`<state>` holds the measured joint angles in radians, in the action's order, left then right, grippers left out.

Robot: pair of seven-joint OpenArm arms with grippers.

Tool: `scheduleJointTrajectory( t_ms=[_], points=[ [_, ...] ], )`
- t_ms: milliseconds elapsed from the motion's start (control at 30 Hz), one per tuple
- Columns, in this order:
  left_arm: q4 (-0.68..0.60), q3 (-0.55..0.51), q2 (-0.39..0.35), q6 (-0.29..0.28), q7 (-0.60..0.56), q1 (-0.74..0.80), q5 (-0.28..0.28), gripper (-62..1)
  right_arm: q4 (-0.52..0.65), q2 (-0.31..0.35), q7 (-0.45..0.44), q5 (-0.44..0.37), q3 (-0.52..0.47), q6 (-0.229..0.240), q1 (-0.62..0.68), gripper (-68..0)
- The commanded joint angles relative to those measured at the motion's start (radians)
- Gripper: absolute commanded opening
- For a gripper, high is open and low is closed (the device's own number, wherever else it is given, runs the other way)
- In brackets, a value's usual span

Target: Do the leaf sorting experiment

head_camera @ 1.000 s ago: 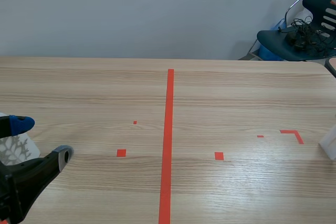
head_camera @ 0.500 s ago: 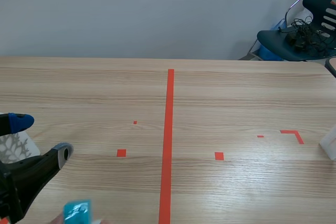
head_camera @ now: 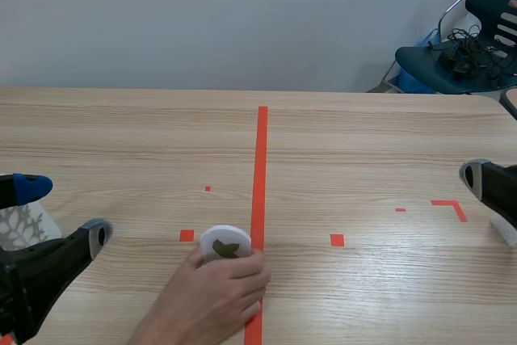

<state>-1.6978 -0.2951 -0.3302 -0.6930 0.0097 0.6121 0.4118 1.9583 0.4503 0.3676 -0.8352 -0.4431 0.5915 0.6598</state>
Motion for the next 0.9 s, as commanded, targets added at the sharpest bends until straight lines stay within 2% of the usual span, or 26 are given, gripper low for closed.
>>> scheduleJointTrajectory(
  t_ms=[0,633,733,867],
  points=[
    [-0.024,-0.008,-0.001,-0.003,-0.014,-0.004,0.014,1.4,-0.009,0.004,-0.015,-0.009,-0.002,0.005,-0.025,0.4],
    [-0.024,-0.008,-0.001,-0.003,-0.013,-0.016,0.014,1.4,-0.009,-0.007,-0.015,-0.006,0.009,0.005,-0.026,0.4],
    [-0.024,-0.008,-0.001,-0.003,-0.013,-0.016,0.014,1.4,-0.009,-0.007,-0.016,0.006,0.052,0.011,-0.029,0.4],
    [-0.024,-0.008,-0.001,-0.003,-0.013,-0.016,0.014,1.4,-0.009,-0.007,-0.076,0.112,0.171,0.011,-0.061,0.4]
  ],
)
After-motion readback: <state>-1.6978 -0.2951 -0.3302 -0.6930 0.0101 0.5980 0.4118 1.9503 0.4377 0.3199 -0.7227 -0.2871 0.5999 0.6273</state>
